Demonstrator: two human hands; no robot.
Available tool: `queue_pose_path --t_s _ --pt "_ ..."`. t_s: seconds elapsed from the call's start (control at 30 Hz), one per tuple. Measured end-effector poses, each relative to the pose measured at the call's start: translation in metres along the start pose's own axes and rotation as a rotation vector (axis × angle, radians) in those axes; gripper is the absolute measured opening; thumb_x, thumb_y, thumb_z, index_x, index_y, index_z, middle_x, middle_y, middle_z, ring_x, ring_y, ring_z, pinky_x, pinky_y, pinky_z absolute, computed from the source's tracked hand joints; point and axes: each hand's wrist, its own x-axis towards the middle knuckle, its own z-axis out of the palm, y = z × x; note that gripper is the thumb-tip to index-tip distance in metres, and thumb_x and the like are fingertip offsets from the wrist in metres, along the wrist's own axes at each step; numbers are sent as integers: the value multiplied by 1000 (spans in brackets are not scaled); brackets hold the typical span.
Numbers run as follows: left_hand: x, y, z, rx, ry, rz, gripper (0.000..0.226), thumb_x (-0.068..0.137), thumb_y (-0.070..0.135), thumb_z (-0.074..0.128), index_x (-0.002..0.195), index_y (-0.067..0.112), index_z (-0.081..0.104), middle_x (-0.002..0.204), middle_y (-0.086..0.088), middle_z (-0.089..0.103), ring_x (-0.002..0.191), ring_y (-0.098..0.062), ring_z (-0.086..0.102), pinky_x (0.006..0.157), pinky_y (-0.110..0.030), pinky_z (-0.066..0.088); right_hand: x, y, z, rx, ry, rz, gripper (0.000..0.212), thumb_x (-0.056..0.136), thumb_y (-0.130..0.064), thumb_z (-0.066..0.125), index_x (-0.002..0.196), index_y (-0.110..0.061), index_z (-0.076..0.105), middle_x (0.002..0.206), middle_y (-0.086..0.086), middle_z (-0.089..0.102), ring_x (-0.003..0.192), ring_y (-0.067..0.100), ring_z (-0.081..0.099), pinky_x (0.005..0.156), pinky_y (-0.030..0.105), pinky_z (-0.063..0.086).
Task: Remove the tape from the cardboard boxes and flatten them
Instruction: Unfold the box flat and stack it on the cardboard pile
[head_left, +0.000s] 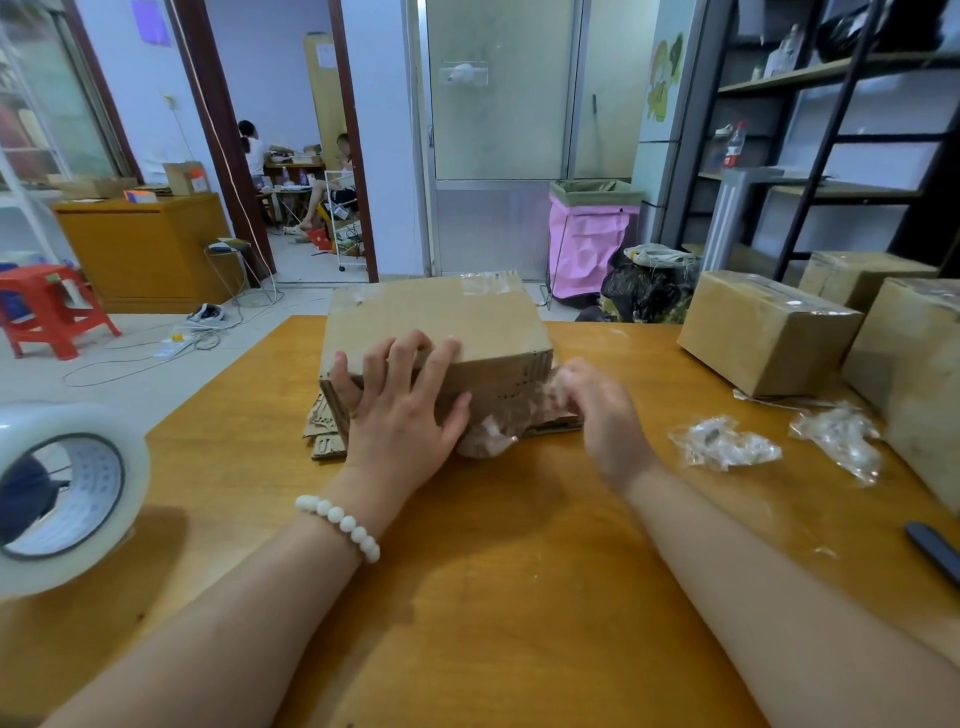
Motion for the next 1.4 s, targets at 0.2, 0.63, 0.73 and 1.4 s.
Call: queue_pose_path --t_s 0.2,0.63,0.73,1.4 --pt "1 0 -2 43 36 -4 50 82 48 45 125 23 43 121 -5 35 116 -28 34 107 -46 9 -6 0 8 -222 -23 -156 24 79 -26 55 59 -22 41 77 -2 45 70 9 43 65 17 35" --pt "0 1 -1 60 22 -3 51 82 49 44 125 22 42 122 -6 34 117 -29 32 107 -47 10 -8 -3 15 -470 -34 317 34 80 -47 70 99 -23 57 89 -14 55 88 7 53 73 22 42" --pt "-1 1 0 57 21 -2 52 82 49 44 126 22 42 122 -6 34 117 -29 32 107 -47 11 -10 0 22 -385 -40 299 27 83 -42 68 97 -19 66 93 -8 65 89 9 59 75 23 47" --pt "0 -11 0 -6 38 -73 62 85 51 46 137 20 34 130 -6 30 123 -29 29 106 -61 19 -8 -10 28 -274 26 174 26 90 -4 48 73 -16 32 81 14 45 74 22 43 69 33 41"
